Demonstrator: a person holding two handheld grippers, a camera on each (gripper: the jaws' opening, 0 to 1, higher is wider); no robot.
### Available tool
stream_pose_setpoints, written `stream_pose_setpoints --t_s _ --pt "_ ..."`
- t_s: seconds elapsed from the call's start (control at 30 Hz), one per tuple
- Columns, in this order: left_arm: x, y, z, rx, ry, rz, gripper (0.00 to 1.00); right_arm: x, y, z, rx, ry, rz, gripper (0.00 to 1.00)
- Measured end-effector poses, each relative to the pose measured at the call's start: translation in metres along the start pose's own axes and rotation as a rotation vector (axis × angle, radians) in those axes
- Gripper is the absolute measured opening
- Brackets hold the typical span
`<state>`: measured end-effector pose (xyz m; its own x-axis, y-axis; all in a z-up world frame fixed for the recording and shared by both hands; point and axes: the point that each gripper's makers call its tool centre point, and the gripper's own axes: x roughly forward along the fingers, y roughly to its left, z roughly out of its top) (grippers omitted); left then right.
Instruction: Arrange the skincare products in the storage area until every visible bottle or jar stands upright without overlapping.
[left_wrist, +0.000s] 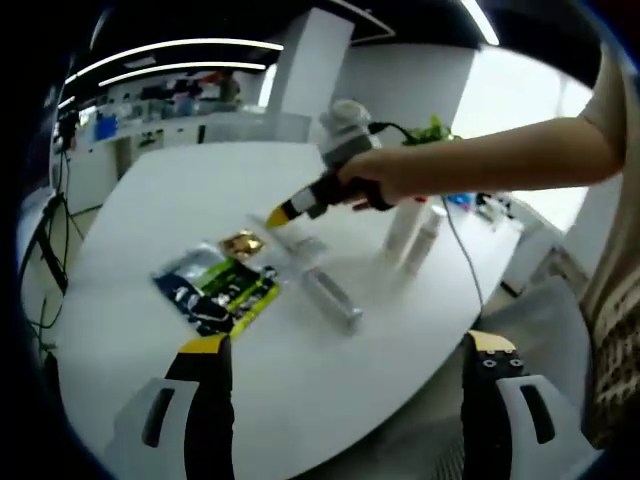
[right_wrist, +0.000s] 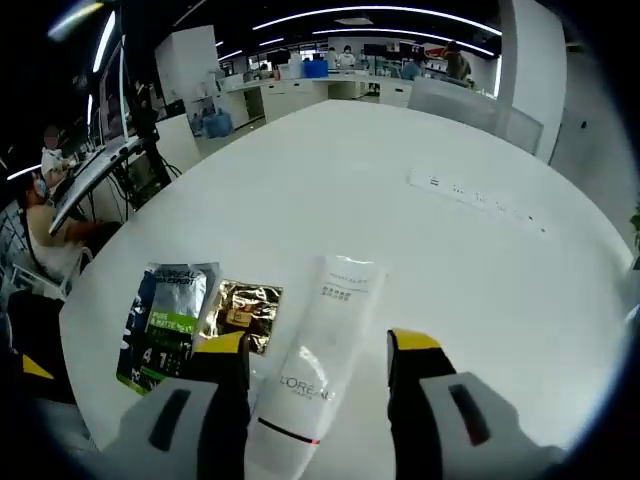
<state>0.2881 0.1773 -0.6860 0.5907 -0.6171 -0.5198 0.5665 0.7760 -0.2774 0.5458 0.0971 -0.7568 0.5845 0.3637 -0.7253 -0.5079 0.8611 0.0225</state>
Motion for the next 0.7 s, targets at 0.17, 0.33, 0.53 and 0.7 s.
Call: stream_pose_setpoints --t_s 0.17,0.33,0.53,0.7 --pt "0.0 0.002 0.0 -0.012 -0.002 0.006 0.93 0.01 -0.002 -0.003 -0.046 0.024 -0.015 0.5" --pt "0.0 0.004 -0.001 -0.024 0.001 0.008 0.92 0.017 -0.001 -0.004 -0.075 0.03 -0.025 0.45" --pt "0.0 0.006 -0.001 -0.028 0.001 0.015 0.92 0.022 -0.003 -0.011 -0.071 0.056 -0.037 0.42" --pt "-0.001 0.007 -0.001 -0.036 -0.003 0.023 0.92 0.023 -0.003 -0.014 -0.036 0.06 -0.041 0.37"
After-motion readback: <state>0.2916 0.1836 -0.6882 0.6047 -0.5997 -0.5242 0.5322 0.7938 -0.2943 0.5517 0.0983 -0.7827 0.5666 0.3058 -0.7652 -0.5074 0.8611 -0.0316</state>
